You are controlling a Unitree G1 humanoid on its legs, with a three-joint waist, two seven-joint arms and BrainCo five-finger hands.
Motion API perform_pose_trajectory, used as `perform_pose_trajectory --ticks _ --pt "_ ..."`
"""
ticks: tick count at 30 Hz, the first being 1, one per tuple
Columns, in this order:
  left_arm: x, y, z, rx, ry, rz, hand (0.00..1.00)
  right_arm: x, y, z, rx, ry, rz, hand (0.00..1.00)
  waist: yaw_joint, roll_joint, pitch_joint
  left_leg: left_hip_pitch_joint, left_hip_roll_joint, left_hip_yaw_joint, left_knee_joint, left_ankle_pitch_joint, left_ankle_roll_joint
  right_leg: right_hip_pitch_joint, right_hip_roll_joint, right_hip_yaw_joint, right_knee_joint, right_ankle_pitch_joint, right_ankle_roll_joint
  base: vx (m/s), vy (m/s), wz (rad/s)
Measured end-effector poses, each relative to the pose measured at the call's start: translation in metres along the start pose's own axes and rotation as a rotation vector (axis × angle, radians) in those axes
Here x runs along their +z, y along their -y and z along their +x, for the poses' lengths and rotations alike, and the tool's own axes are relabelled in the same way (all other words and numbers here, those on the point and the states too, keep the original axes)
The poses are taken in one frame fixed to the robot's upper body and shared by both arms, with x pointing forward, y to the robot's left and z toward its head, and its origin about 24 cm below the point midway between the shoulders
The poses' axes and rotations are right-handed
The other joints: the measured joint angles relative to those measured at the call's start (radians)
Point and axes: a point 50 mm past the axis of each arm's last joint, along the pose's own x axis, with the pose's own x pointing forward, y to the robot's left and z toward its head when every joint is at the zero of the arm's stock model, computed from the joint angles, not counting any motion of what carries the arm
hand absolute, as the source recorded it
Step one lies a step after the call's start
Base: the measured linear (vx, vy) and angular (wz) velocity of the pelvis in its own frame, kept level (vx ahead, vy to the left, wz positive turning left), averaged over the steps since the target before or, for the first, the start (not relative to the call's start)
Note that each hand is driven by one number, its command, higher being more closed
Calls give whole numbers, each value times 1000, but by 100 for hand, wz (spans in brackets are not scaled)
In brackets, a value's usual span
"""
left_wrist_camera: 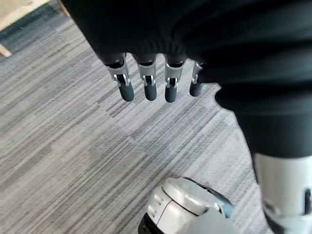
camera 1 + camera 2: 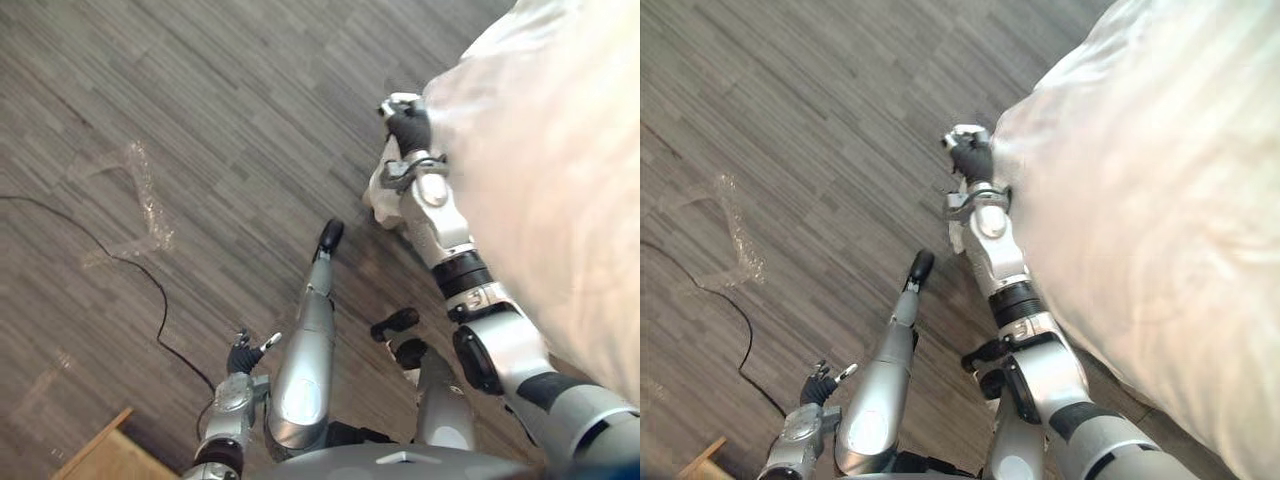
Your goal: Tidy the bed and pick cloth on bed and put in laundry
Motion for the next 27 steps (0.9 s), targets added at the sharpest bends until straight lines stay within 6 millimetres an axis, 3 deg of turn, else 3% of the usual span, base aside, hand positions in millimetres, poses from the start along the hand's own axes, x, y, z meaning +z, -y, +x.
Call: perform_pose_trajectory --ticks 3,8,10,12,14,15,17,18,20,22,27 --pt "7 3 1 -12 32 -42 0 3 -18 -2 53 33 29 100 -9 2 1 -27 4 49 1 1 0 -74 -19 42 38 -8 -9 -24 -43 -33" --pt "13 4 1 -28 67 -50 0 -4 -24 -6 62 19 45 100 -28 -1 -1 -38 1 78 2 -1 2 -95 -30 54 44 -9 -11 -5 -15 -6" --pt "13 3 1 -24 63 -53 0 -18 -25 -12 51 -25 64 100 -37 -3 -2 -38 -4 84 10 -6 8 -91 -33 57 36 -5 -6 0 0 0" --pt "10 0 1 -13 48 -57 0 -49 -24 -29 20 -134 90 100 -52 -11 -6 -27 -9 94 31 -21 14 -65 -33 58 18 2 1 8 0 -2" --pt "6 -3 2 -2 19 -52 0 -98 -9 -62 -42 -334 83 100 -59 -22 -13 14 -14 115 40 -38 21 -19 -32 66 -11 16 9 29 3 -16" --pt "7 -4 3 2 18 -47 0 -113 -2 -76 -75 -399 89 100 -61 -26 -14 32 -15 122 40 -44 24 -2 -32 71 -21 19 13 22 8 -25" --pt "3 -13 2 20 1 -1 0 -160 35 -137 -294 -622 171 100 -84 -55 -32 76 -16 147 40 -59 27 38 -28 86 -53 35 20 18 2 -26" --pt "2 -16 2 25 -7 12 0 -166 43 -148 -347 -654 191 100 -91 -61 -36 86 -16 153 40 -62 28 49 -27 86 -60 38 23 19 -7 -26" --pt "-4 -25 2 49 -43 30 0 -183 83 -195 -530 -762 206 100 -131 -76 -49 140 -13 179 37 -70 29 94 -20 105 -88 54 29 -5 -8 -33" --pt "-5 -27 2 54 -49 32 0 -184 103 -216 -613 -780 205 100 -144 -81 -69 180 -7 203 34 -79 26 125 -10 122 -112 64 29 -35 -15 -38" --pt "-23 -12 -3 12 -125 59 0 -191 131 -286 -788 -878 239 100 -170 -88 -249 294 10 273 33 -100 23 253 27 145 -218 99 38 19 -25 -26"
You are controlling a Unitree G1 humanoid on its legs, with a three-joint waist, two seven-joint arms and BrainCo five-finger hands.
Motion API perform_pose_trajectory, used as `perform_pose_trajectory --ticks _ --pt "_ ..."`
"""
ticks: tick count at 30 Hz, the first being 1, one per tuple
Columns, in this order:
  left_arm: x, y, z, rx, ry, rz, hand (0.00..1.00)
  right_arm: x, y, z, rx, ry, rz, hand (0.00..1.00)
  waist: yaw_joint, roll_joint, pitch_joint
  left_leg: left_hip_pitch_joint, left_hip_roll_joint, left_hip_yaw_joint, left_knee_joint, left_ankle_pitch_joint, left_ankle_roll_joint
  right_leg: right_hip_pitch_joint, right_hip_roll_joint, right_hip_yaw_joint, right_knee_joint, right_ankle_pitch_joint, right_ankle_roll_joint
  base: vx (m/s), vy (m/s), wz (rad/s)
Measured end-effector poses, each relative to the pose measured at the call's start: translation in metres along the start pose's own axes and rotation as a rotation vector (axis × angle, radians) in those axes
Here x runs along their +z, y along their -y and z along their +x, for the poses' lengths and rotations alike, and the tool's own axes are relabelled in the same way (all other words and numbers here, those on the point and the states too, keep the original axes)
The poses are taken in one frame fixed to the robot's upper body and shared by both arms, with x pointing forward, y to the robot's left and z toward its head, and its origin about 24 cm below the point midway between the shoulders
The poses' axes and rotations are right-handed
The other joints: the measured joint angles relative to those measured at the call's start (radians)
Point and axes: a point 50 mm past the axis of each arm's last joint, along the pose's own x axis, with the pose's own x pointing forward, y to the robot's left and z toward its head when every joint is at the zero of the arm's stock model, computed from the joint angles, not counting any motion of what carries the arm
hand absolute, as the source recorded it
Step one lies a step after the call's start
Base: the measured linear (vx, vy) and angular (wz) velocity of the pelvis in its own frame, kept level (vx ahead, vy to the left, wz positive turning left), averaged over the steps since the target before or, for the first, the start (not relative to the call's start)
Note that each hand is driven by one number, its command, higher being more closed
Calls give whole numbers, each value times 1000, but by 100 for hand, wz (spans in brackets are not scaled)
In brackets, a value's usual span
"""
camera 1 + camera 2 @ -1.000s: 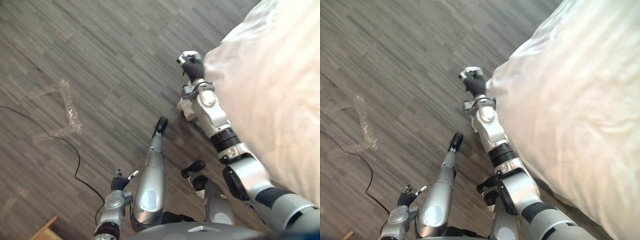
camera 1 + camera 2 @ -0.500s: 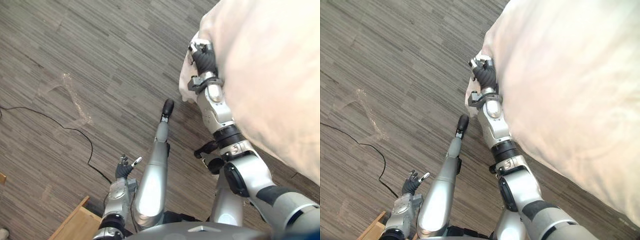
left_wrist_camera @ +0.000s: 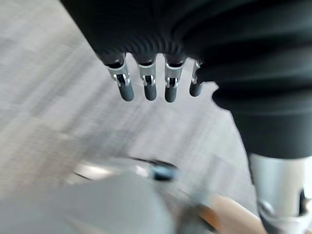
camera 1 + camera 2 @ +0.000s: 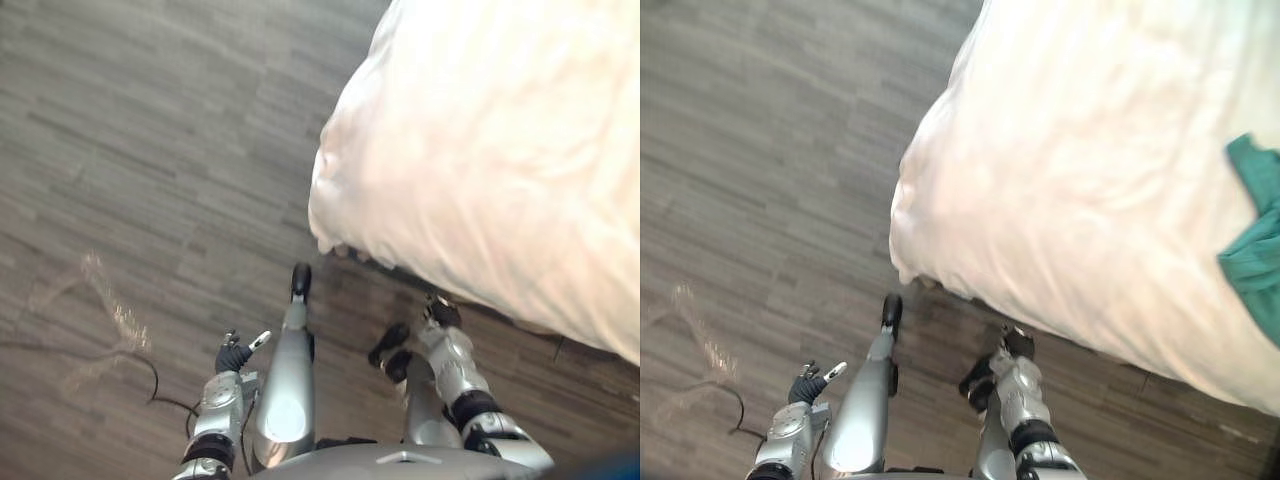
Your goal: Tidy the bed and pick cloth on bed and put in laundry
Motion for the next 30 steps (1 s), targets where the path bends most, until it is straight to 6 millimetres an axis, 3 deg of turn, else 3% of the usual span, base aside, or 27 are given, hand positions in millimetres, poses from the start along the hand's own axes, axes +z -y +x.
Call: perform_pose_trajectory --ticks 3,6,10,15,20,24,28,30 --pt "-9 4 -2 -16 -36 26 0 -9 27 -6 -81 -22 51 100 -8 4 -74 67 16 42 -13 -24 4 53 25 22 -54 15 4 -18 -7 -35" --pt "-26 1 -6 -20 -107 41 0 -10 47 -8 -147 -35 81 100 -26 10 -109 150 21 82 -56 -24 3 104 42 55 -95 32 5 3 -3 -39" --pt "-41 -3 -10 -12 -163 53 0 0 53 -9 -161 3 81 100 -45 19 -145 199 22 113 -62 -36 -1 151 65 95 -161 68 11 26 2 -36" --pt "-50 -5 -13 -25 -193 129 0 50 37 -1 -89 174 38 100 -80 31 -153 235 12 133 -63 -37 -2 198 77 132 -234 112 21 10 5 -20" --pt "-49 -12 -13 -19 -187 179 0 105 -1 -7 61 395 -56 100 -83 35 -154 253 10 117 -63 -38 -1 222 83 134 -265 135 20 -41 10 -1" --pt "-51 -10 -14 -40 -186 217 0 128 -35 -11 190 490 -113 100 -81 51 -155 257 4 102 -65 -46 9 235 83 134 -286 154 23 -62 22 0" --pt "-47 -8 -13 -44 -166 212 0 154 -81 -18 321 583 -107 100 -74 73 -123 219 -10 69 -67 -41 22 218 78 121 -301 172 25 -71 36 15" --pt "-35 -7 -9 -44 -118 208 0 181 -117 -29 422 671 -84 100 -60 94 -60 174 -10 50 -63 -18 33 180 78 111 -291 187 17 -102 54 21"
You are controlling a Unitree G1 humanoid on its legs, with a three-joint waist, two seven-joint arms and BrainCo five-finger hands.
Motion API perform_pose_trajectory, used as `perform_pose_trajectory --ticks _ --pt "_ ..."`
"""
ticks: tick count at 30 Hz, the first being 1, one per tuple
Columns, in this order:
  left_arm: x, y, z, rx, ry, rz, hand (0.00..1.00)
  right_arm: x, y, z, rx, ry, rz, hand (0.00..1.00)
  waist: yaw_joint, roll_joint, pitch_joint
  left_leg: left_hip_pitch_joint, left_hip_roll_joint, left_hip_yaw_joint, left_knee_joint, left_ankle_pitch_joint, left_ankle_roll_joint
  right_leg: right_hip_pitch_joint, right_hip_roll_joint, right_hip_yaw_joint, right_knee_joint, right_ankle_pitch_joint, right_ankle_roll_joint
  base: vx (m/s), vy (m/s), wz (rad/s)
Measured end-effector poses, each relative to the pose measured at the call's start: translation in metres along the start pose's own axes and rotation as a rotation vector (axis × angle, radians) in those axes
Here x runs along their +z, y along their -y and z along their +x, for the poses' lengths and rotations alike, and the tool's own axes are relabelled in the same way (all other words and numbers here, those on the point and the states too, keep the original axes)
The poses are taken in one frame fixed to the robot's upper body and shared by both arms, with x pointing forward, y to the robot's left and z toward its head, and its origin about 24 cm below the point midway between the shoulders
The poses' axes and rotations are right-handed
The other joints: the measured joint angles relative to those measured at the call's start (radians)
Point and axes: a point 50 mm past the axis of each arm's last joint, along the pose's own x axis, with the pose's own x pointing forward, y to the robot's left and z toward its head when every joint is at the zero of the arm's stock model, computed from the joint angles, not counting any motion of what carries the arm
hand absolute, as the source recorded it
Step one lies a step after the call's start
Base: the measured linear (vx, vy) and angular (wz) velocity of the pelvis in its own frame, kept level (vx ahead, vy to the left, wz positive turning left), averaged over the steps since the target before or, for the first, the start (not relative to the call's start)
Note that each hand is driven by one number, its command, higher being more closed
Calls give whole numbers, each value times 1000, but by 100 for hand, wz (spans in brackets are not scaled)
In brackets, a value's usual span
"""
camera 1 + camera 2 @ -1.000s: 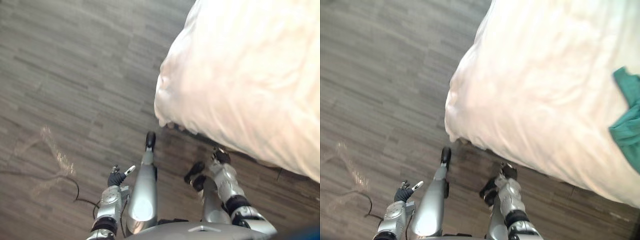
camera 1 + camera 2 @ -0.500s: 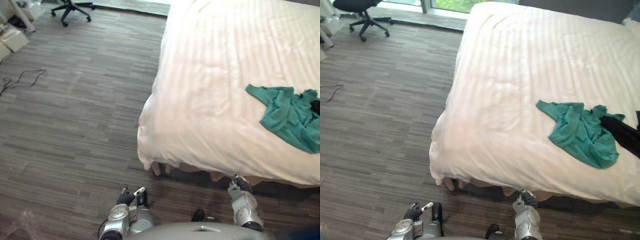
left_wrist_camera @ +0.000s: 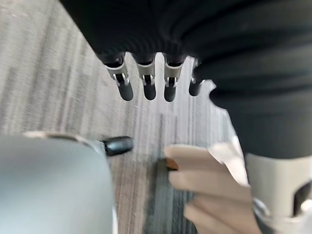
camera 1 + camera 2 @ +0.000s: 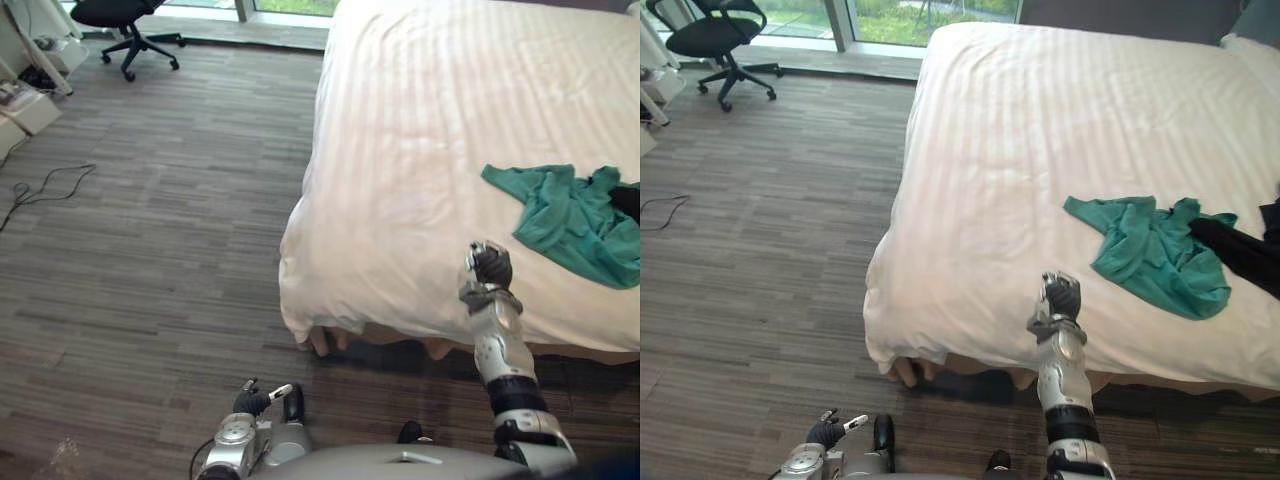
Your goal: Tidy the bed and pick cloth on bed and put in laundry
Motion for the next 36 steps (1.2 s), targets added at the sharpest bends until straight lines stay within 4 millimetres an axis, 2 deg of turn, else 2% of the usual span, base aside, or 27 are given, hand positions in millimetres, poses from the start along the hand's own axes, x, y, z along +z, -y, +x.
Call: perform_pose_trajectory --ticks 2,3,6,8,12,15,19,22,25,28,30,33,35,36 --pt "9 0 2 3 26 -4 0 19 -17 13 50 61 4 100 15 14 51 -28 1 -4 0 15 4 -30 -1 -1 10 7 -2 -84 45 12" --pt "14 0 3 6 44 -18 0 38 -32 23 72 118 33 100 26 30 96 -58 -1 -10 1 27 10 -61 -6 -5 30 7 -2 -67 42 11" --pt "14 0 3 19 45 -51 0 62 -44 34 82 193 65 100 42 47 157 -104 -9 -19 1 40 19 -116 -18 -7 58 6 -2 -31 44 13" --pt "13 0 3 31 39 -62 0 74 -43 41 50 232 77 100 49 53 203 -138 -18 -18 1 44 25 -160 -33 -3 76 6 -2 -18 58 5" --pt "13 1 3 40 35 -139 0 83 -38 41 19 314 140 100 50 55 234 -170 -39 7 1 43 27 -223 -62 22 105 3 4 18 54 -11" --pt "17 2 3 40 52 -158 0 84 -40 38 26 343 171 100 36 53 234 -189 -41 18 1 36 29 -262 -78 33 140 -11 13 11 28 -6" --pt "23 3 5 47 68 -173 0 77 -37 35 22 339 198 100 35 43 234 -185 -45 60 18 16 36 -283 -96 59 176 -24 15 15 19 -14" --pt "33 0 7 60 94 -196 0 61 -28 30 -27 291 265 100 31 23 227 -187 -42 93 92 -32 45 -274 -106 86 179 -25 15 40 1 -28" --pt "44 -2 8 67 130 -233 0 41 -15 21 -57 233 298 100 11 -5 215 -188 -32 121 158 -80 47 -264 -107 110 179 -25 15 44 -8 -27" --pt "60 8 10 39 165 -250 0 22 2 12 -128 167 354 100 -8 -37 197 -195 -18 145 218 -125 47 -258 -105 133 178 -25 15 59 -7 -27" --pt "71 14 11 19 191 -254 0 6 25 2 -209 110 359 100 -19 -57 185 -191 -4 147 274 -166 44 -227 -98 133 168 -27 15 86 -6 -14" --pt "71 17 10 12 190 -264 0 -19 54 -15 -337 23 370 100 -21 -79 166 -179 4 153 310 -195 42 -200 -94 132 166 -38 13 86 1 -10" --pt "69 18 10 14 179 -278 0 -66 101 -52 -590 -178 395 100 -20 -91 148 -148 2 156 311 -211 36 -162 -89 127 147 -40 10 130 5 -4" --pt "68 20 10 11 171 -280 0 -83 114 -70 -665 -257 388 100 -21 -89 145 -137 0 156 309 -214 33 -151 -89 126 141 -40 9 126 3 -6"
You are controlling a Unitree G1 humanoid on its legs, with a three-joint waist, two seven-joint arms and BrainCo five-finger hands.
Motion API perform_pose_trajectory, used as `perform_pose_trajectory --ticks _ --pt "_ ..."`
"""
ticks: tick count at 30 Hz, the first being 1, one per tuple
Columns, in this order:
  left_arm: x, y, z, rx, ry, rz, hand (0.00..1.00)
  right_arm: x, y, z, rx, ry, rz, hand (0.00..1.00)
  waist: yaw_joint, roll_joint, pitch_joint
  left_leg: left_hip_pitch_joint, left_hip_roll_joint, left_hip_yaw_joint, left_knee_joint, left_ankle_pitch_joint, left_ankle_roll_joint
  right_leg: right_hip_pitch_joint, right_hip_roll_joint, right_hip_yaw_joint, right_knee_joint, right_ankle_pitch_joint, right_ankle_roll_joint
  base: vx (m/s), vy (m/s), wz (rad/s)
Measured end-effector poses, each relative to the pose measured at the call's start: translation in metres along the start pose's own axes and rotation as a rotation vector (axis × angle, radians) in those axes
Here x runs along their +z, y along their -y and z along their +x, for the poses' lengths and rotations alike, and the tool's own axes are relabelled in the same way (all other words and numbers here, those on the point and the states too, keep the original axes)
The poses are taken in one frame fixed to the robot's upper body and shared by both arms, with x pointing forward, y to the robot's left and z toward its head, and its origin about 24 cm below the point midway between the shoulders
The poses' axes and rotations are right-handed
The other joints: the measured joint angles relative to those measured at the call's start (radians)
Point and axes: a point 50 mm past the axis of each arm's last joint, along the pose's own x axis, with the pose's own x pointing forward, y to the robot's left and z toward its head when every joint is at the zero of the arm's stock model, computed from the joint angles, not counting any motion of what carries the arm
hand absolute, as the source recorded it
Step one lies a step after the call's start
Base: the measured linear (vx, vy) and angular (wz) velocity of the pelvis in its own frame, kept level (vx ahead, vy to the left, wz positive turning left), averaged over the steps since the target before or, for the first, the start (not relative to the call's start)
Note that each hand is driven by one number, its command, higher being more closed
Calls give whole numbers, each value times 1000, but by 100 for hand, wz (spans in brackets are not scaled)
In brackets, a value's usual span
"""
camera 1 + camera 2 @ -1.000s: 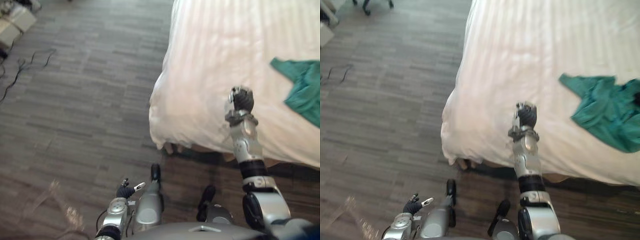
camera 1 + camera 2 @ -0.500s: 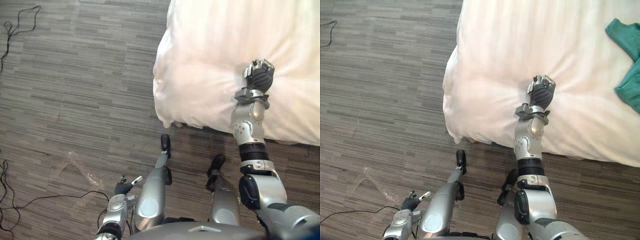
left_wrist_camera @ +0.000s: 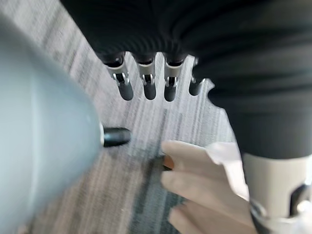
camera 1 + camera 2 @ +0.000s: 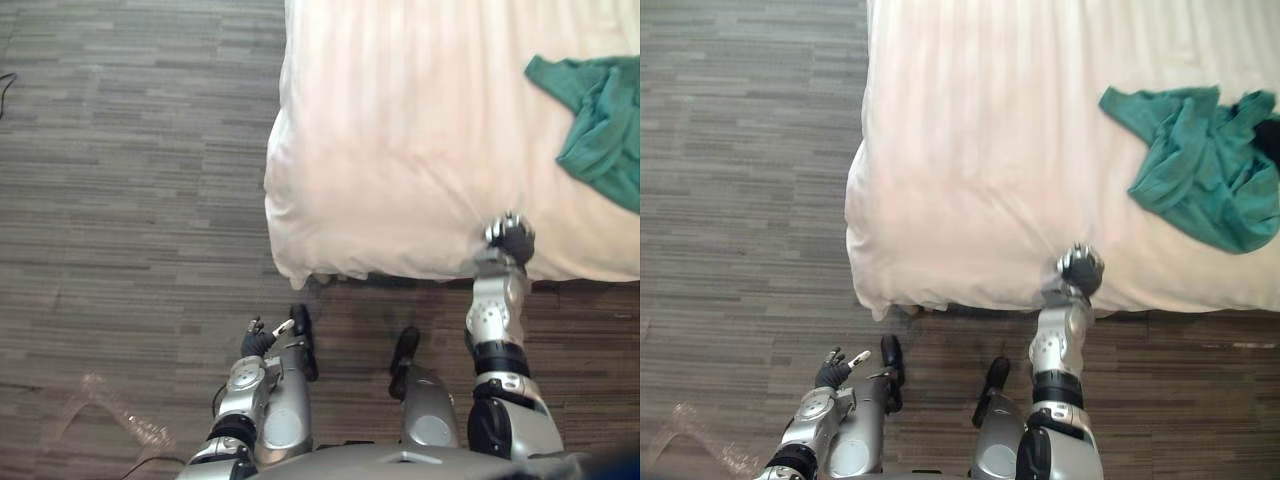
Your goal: Tidy the bed and pick cloth on bed and put in laundry
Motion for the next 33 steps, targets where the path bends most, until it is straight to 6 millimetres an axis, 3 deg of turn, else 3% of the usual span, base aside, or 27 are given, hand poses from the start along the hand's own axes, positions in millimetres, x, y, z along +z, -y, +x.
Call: perform_pose_trajectory --ticks 2,3,5,8,12,16,18,20,23,26,27,28,31,33 --pt "-12 1 -3 1 -46 -4 0 -26 65 -15 -202 -129 -44 100 -11 17 -24 38 -5 10 -25 -1 -3 29 1 0 -16 0 0 134 -5 -12" --pt "-17 -1 -5 5 -62 -3 0 -32 82 -21 -251 -164 -62 0 -21 22 -36 60 -8 16 -40 -1 -3 44 1 0 -24 1 1 150 -14 -18" --pt "-35 -6 -10 16 -118 24 0 -44 122 -39 -353 -244 -126 0 -40 34 -91 138 -14 32 -98 6 -15 92 6 1 -47 3 4 139 -20 -29" --pt "-54 -12 -16 23 -194 53 0 -57 148 -56 -386 -343 -263 0 -53 33 -165 225 -17 47 -185 28 -34 142 22 5 -82 4 4 113 -30 -26" --pt "-62 -21 -20 34 -219 101 0 -75 144 -62 -302 -445 -393 0 -55 30 -193 297 -17 64 -278 70 -45 174 43 11 -109 4 4 37 -31 -12" --pt "-72 -33 -25 53 -252 124 0 -81 148 -67 -259 -506 -510 0 -64 29 -197 353 -20 74 -296 73 -47 214 47 32 -122 5 2 12 -9 -14" --pt "-73 -40 -25 60 -260 134 0 -84 149 -69 -221 -536 -599 0 -63 21 -196 352 -19 72 -238 35 -50 221 43 59 -125 6 2 -26 5 -27" --pt "-72 -40 -25 60 -259 134 0 -84 148 -68 -180 -552 -678 0 -63 17 -195 284 -8 -20 -73 -36 -49 209 34 95 -121 13 5 -53 -18 -40" --pt "-76 -40 -27 61 -272 123 0 -76 146 -61 -130 -542 -782 0 -52 43 -191 243 12 -180 109 -140 -64 175 50 206 -112 30 18 -99 52 -104" --pt "-80 -36 -28 45 -289 135 0 -71 147 -58 -107 -544 -829 0 -60 61 -196 261 3 -317 110 -219 -71 123 74 301 -108 51 29 -124 112 -105" --pt "-79 -34 -27 34 -286 148 0 -71 149 -58 -106 -548 -841 0 -70 63 -197 268 2 -320 91 -239 -67 108 76 313 -108 60 31 -144 151 -66" --pt "-75 -33 -25 24 -274 164 0 -74 150 -61 -102 -567 -854 0 -85 40 -190 276 -15 -307 74 -239 -58 93 64 339 -107 78 34 -118 124 -53" --pt "-73 -35 -24 16 -271 204 0 -78 156 -67 -118 -602 -854 0 -91 19 -191 302 -40 -235 63 -238 -48 66 48 407 -108 118 37 -107 109 -77" --pt "-72 -33 -23 6 -266 213 0 -80 152 -66 -99 -601 -864 0 -91 16 -182 310 -48 -162 64 -241 -32 30 52 422 -109 182 -1 -141 88 -88"
